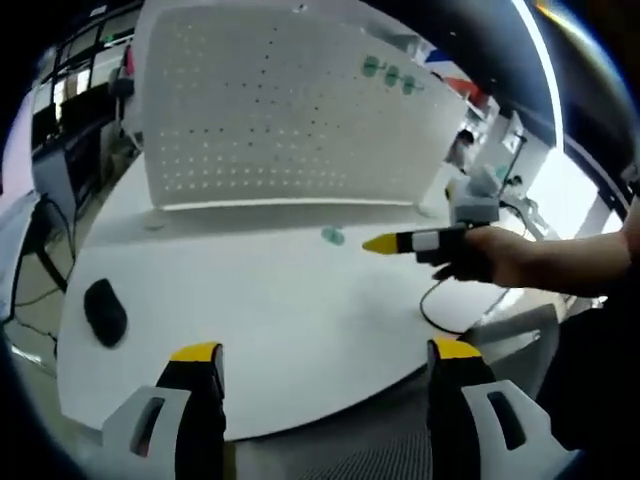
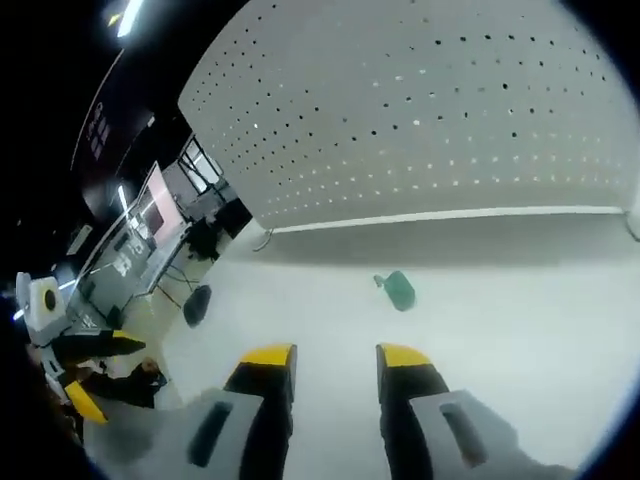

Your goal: Insert the hook assembly into the mounting plate slot until the hook locks in place.

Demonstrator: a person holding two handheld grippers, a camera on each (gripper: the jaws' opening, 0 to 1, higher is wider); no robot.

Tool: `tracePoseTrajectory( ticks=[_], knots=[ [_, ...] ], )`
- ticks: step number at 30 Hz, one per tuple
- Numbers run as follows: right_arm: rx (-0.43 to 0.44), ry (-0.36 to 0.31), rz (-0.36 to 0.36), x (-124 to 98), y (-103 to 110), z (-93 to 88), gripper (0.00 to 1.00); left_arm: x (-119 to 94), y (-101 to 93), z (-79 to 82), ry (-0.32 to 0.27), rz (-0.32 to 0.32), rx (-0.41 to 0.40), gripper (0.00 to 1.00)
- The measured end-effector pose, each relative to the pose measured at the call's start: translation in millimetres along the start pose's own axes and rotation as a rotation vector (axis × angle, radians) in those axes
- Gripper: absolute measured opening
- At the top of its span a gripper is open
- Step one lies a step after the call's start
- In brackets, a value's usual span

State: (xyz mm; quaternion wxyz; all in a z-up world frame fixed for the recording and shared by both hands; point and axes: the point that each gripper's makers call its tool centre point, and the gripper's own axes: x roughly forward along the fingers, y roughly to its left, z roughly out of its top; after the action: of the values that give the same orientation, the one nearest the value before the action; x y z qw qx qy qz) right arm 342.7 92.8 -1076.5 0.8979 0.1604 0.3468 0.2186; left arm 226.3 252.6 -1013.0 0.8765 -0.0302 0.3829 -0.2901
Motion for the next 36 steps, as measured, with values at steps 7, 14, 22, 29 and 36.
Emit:
tracePoseTrajectory(
  ticks=[7,14,22,29,36],
  knots=[
    [0.056,-0.009,-0.037,29,-16,13.6,0.26,7,2.1,7.4,0.009,-0.013,0.009,0.84],
    [0.101,-0.015,-0.096,42,-32,20.2,0.24,10,8.6,6.1,0.020,-0.012,0.001,0.84],
    [0.438,-0.073,-0.077,55,-34,24.9,0.19,15,8.7,1.5,0.038,-0.019,-0.012,0.83],
    [0.516,-0.090,-0.116,56,-39,24.2,0.19,14,13.7,1.0,0.043,-0.014,-0.020,0.83],
    [0.575,-0.092,-0.127,56,-42,27.3,0.13,16,14.4,-1.5,0.050,-0.015,-0.022,0.83]
  ],
)
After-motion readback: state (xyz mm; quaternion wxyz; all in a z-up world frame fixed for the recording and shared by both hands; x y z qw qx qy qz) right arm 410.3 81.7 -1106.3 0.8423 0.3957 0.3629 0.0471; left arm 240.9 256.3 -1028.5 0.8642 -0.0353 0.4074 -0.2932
